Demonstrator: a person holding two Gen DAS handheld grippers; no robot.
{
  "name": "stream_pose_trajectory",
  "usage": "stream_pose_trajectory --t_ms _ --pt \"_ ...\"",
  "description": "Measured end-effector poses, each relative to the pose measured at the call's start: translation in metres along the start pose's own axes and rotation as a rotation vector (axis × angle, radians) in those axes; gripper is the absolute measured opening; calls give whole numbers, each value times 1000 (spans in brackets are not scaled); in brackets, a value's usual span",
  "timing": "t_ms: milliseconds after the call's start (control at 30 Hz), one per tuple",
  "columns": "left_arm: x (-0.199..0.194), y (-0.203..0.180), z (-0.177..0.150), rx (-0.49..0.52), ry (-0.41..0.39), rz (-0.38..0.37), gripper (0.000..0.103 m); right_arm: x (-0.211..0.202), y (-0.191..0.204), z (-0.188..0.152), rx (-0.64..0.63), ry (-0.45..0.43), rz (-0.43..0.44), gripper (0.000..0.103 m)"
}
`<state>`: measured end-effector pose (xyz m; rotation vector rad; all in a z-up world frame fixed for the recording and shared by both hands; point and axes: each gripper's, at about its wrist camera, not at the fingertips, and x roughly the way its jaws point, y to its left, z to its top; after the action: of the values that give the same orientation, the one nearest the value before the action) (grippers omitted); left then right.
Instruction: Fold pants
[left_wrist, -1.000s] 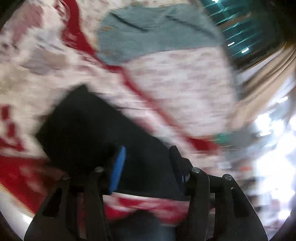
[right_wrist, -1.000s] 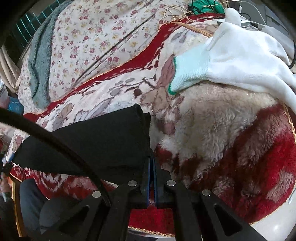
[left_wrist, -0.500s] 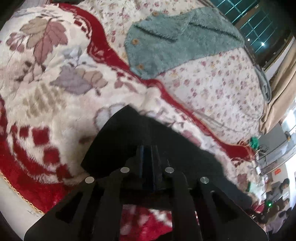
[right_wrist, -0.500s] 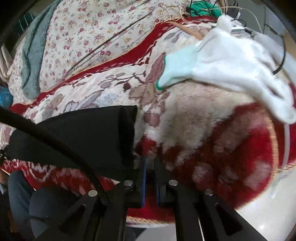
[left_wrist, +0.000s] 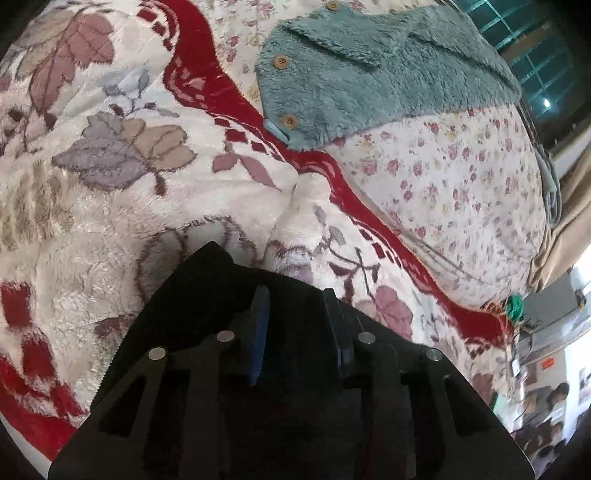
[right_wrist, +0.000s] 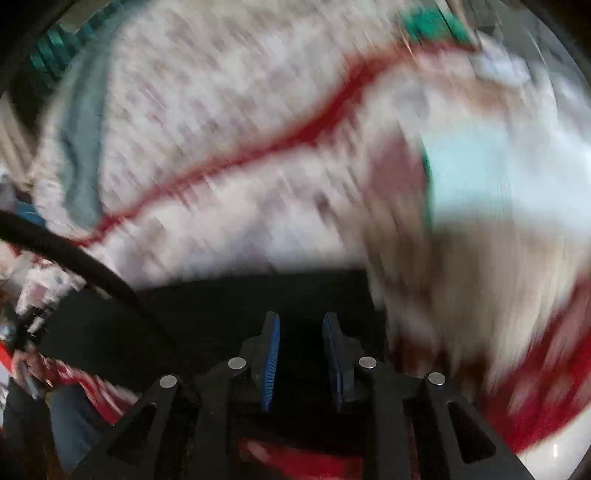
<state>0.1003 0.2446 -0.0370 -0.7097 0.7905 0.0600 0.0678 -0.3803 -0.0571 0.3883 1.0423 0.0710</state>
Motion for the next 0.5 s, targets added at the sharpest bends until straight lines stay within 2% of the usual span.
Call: stream_pose_trajectory --t_ms 33,67,133,167,200,300,333,367,400,500 --pt "0 -3 -2 35 -4 15 28 2 -8 -11 19 14 16 22" --pt "0 -5 -3 60 -8 27 28 -5 -18 -22 25 -24 56 22" --pt "1 -8 -5 89 -11 47 28 -19 -28 -35 26 -31 22 24" --pt "3 -9 -5 88 -10 48 28 -26 -31 -36 37 -20 -33 26" --pt "3 -8 -4 77 -7 44 28 -35 -37 -35 55 -34 -40 26" --pt "2 -1 1 20 10 13 28 -61 -48 -18 73 -105 -9 31" --pt "1 1 2 4 14 4 28 -65 -50 -14 76 -120 6 35" --pt "1 3 3 -10 18 -3 28 -67 -52 -5 86 -138 50 47" --pt "0 4 3 -20 18 -6 28 -64 -56 2 105 -140 117 55" --pt "-8 4 2 -43 8 3 28 -32 -66 14 205 -25 202 54"
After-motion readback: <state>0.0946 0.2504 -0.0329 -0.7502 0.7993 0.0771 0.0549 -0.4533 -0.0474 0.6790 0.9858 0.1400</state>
